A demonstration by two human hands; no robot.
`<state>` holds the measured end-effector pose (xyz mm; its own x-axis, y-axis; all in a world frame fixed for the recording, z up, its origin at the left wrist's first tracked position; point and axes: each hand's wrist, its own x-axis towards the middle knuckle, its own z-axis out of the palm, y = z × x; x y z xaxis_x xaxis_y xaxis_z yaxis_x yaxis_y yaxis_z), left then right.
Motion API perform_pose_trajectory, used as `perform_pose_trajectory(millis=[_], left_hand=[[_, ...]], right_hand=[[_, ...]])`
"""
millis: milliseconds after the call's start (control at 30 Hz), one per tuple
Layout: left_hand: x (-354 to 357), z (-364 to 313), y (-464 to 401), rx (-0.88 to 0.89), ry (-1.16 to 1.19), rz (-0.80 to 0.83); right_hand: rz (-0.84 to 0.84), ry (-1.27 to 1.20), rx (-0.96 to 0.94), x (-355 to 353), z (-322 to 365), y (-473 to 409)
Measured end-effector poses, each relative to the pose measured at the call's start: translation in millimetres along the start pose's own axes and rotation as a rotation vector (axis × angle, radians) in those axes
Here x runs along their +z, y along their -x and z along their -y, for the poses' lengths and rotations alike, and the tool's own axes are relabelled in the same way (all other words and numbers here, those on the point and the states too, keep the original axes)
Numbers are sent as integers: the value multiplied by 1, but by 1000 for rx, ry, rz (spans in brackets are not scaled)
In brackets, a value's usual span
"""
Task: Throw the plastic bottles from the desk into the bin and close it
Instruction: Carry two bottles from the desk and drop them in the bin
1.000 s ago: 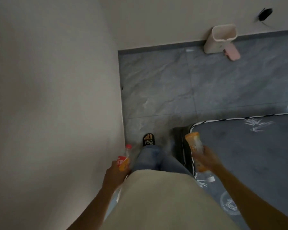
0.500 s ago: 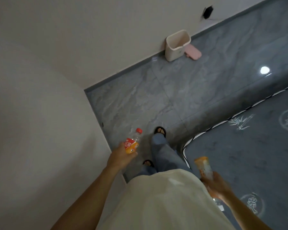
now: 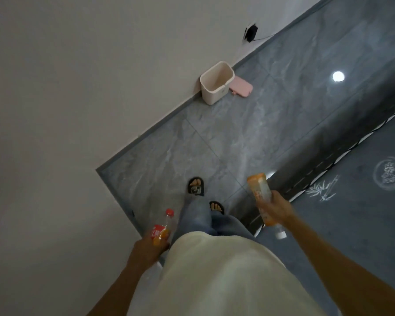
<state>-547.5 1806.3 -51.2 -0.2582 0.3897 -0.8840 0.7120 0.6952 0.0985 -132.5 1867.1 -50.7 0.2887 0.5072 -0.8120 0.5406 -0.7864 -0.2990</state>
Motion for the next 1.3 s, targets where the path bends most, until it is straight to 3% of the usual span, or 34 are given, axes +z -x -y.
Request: perform_pose_trajectory(millis=[167,300,533,833,967,1100,1300], left_hand=[[-49,-53,-36,-33,-23,22],[-100,-123,-64,142,-86,53],[-152,-280,-108,298,-183,15],[-157,-460,-155,371,-164,-35],[-152,-488,-161,308,-112,-51],[-146,-484,-157,193,-48,-37],[-145,-470,-156,-22,-37,-23]], right_hand=[[-11,-29,-2,-26,72,-50],[-20,-26,37,-42,98,-75],[-79,-174,216,-68,89,-83],[3,-78,344,-156,64,-154],[52,45,301,-222,103,-200],[47,-19,173,-278,163,-250],[73,-9,-20,-303,256,-313]])
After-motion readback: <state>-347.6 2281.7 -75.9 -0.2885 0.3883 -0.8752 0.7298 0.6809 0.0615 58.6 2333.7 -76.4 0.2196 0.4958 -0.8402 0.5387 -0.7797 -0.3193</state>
